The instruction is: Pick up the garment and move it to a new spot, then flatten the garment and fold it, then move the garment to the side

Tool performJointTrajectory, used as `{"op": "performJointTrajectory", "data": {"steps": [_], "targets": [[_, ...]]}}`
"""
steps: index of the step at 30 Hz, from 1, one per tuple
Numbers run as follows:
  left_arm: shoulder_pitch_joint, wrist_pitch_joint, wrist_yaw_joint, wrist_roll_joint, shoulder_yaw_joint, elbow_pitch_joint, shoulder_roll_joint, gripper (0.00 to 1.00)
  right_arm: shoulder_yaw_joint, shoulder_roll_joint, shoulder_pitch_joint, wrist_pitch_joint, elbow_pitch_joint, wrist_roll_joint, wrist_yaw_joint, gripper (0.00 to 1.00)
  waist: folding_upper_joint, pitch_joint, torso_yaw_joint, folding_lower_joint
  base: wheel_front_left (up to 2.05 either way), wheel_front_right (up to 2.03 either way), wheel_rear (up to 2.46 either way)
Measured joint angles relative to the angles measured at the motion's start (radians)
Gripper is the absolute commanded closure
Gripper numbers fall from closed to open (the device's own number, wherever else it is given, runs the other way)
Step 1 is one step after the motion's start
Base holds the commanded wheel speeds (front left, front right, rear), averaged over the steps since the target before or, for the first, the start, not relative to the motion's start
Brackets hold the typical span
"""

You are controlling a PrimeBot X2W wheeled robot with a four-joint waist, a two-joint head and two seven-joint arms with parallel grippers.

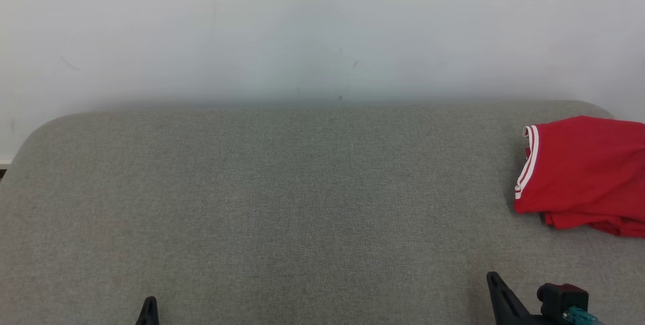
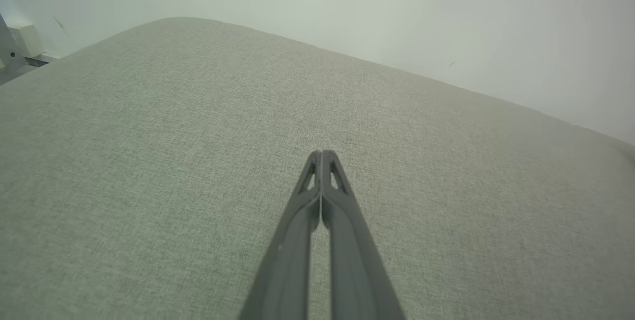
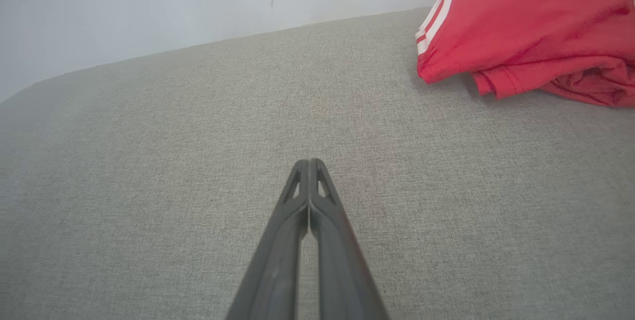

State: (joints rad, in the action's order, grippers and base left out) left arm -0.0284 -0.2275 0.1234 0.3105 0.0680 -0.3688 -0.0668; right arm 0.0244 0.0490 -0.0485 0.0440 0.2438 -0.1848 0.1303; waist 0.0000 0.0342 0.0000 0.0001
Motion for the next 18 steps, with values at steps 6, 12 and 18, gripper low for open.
{"op": "performJointTrajectory", "data": {"steps": [6,12,18], "targets": [[0.009,0.031,0.000,0.107,0.003,0.002,0.001,1.00,0.005,0.000,0.006,0.000,0.000,-0.119,0.000,1.00,0.0000,-0.002,0.000,0.0000,0.00,0.00,0.00],[0.017,0.060,0.000,0.203,0.006,0.006,0.002,1.00,0.009,0.000,0.009,0.000,-0.001,-0.229,0.000,1.00,0.0000,-0.004,0.000,0.0000,0.00,0.00,0.00],[0.034,0.088,0.000,0.302,0.009,0.012,0.003,1.00,0.016,0.000,0.025,0.001,-0.002,-0.333,0.000,1.00,0.0000,-0.006,0.000,0.0000,0.00,0.00,0.00]]}}
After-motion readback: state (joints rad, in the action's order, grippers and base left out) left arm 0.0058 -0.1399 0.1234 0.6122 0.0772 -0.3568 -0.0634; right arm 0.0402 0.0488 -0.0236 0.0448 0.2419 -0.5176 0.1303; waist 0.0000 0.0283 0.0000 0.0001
